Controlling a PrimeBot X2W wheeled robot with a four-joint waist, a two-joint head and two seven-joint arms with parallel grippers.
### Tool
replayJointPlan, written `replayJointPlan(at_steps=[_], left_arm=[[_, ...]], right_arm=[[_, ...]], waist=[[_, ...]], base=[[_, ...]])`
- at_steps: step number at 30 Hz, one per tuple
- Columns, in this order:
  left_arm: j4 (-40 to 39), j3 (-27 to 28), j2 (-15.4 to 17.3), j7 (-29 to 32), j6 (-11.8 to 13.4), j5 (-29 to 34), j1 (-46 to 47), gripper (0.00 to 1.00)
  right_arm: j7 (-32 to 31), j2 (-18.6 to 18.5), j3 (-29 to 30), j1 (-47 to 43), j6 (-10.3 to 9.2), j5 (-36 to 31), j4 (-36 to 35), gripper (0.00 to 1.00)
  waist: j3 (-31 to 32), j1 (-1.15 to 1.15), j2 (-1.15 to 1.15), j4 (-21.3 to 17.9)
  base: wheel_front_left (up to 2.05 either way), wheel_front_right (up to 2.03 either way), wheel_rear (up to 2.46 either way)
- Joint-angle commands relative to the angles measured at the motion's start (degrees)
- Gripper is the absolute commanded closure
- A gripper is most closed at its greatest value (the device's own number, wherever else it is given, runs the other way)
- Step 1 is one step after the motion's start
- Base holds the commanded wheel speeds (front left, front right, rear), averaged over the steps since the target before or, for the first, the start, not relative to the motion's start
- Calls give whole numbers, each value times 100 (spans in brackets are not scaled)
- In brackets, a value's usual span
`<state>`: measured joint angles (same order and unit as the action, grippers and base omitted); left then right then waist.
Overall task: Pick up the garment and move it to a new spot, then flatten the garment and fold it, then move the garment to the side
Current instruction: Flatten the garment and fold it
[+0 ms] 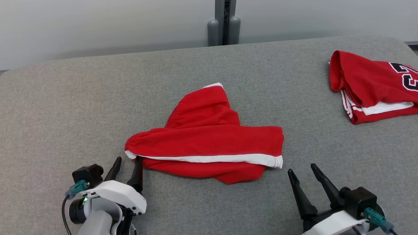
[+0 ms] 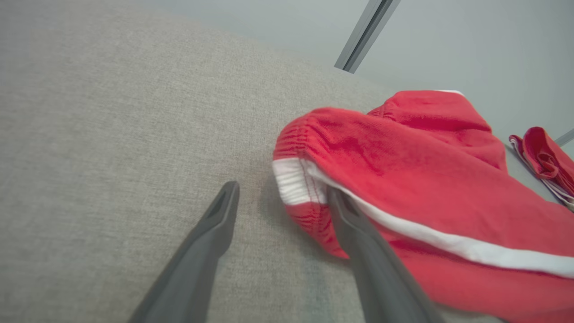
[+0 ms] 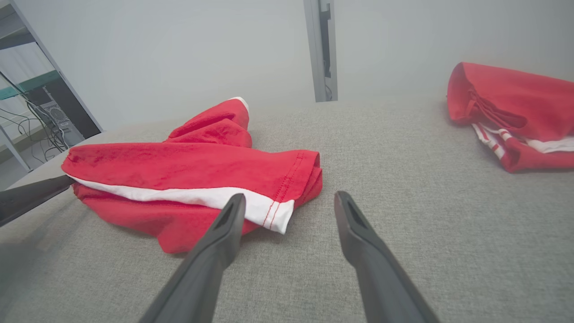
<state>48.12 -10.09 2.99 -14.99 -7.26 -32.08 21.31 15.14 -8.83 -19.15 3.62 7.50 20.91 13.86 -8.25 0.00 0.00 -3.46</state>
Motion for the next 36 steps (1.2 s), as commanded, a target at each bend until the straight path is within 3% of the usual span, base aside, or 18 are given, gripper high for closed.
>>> replayJointPlan(at_steps=[1, 11, 12, 13, 14, 15, 26, 31, 36], left_arm=[[-16, -5, 23, -17, -25, 50, 71, 0], [37, -134, 19, -17, -24, 113, 307, 0], [56, -154, 24, -17, -24, 93, 335, 7], [81, -167, 34, -17, -24, 75, 355, 20], [122, -188, 47, -17, -24, 54, 375, 55], [136, -210, 59, -17, -24, 35, 408, 100], [-409, -197, 174, -18, -25, 22, 70, 100], [-763, -252, 203, -17, -25, 59, -242, 100], [-990, -324, 230, -18, -25, 88, -432, 100]], right_arm=[[4, -26, 5, 78, -1, 4, 1, 0], [4, -47, -16, 128, -1, -4, -13, 0], [4, -51, -21, 134, -1, -6, -12, 0], [4, -52, -26, 144, -1, -8, -11, 0], [4, -51, -30, 154, -1, -8, -11, 0], [4, -52, -32, 164, -1, -9, -11, 0], [4, 16, -120, 107, -1, 124, 118, 0], [4, 44, -678, 406, -1, 854, 669, 0], [4, 72, -812, 771, -1, 1010, 1188, 0]], waist=[[-7, 0, 0, -19], [-77, 0, 0, -80], [-87, 0, 0, -88], [-97, 0, 0, -96], [-105, 0, 0, -105], [-115, 0, 0, -113], [-44, 0, 0, -62], [24, 0, 0, 24], [70, 0, 0, 128]], base=[[0, 0, 0], [0, 0, 0], [0, 0, 0], [0, 0, 0], [0, 0, 0], [0, 0, 0], [0, 0, 0], [0, 0, 0], [0, 0, 0]])
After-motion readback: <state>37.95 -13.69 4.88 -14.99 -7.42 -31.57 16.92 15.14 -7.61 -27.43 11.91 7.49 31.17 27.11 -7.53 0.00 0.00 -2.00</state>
